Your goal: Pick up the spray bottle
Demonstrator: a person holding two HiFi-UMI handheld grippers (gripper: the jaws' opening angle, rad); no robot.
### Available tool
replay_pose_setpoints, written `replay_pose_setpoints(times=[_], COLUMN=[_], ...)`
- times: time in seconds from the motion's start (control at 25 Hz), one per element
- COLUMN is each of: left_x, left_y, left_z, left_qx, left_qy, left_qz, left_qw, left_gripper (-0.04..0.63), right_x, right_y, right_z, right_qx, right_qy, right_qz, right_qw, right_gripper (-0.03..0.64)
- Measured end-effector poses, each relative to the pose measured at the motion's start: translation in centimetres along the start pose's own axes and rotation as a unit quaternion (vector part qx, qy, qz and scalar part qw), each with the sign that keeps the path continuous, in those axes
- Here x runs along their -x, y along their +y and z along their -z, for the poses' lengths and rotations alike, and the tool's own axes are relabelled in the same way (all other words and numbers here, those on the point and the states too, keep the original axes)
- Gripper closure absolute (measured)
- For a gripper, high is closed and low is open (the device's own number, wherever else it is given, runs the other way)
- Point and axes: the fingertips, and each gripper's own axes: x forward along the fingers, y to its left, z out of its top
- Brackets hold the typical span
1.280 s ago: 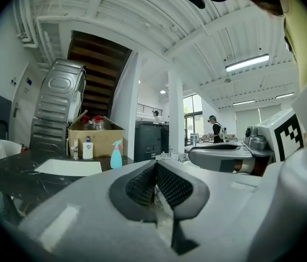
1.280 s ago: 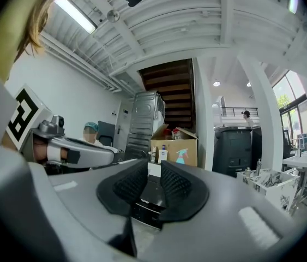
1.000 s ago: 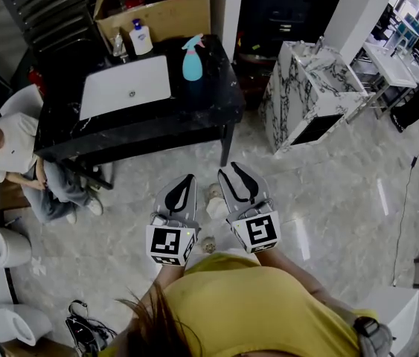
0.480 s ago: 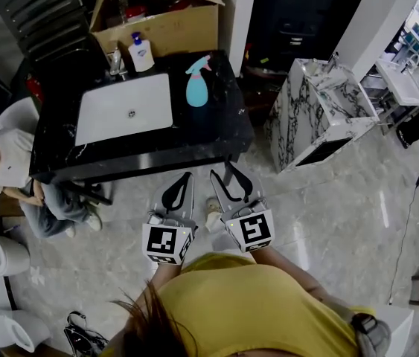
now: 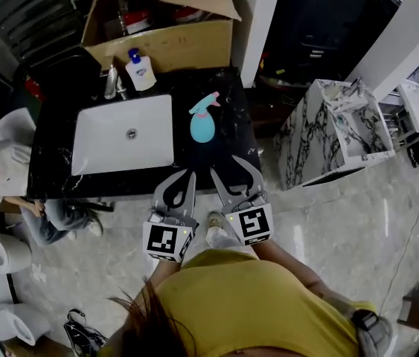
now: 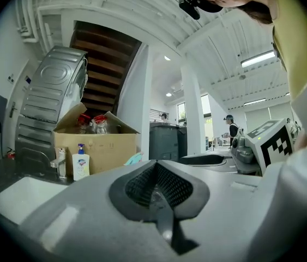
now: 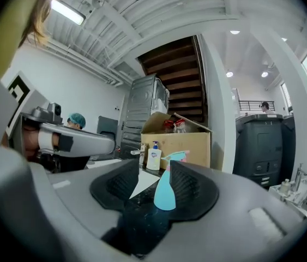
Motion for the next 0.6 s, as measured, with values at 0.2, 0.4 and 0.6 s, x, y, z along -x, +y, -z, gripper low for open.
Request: replay_pose_setpoints(times=[0.2,0.4,0.6], left_x=[-4.5,-7.0,-8.2], left_y=[2.8,5.1,6.6], left_z=[0.5,1.5,2.3], left_qx=[0.003,0.012,0.021], left_qy=[0.005,0.011,0.022], left_qz=[-0.013,-0.024,-0.028], left_qw=[0.9999,0.9996,0.9992], left_gripper=[0.589,0.589,0.59], right_x=[-4.9,-8.2,-10.1], right_y=[-2.6,-3.7,-4.0], right_z=[1.3,3.0,5.1], right_qx=[0.003,0.001,-0.01], right_qy=[0.014,0.027,0.054], right_qz=[-0.025,-0.039,-0.045], right_qw=[1.0,0.999,0.997], right_gripper=[0.422,0.405,0.374])
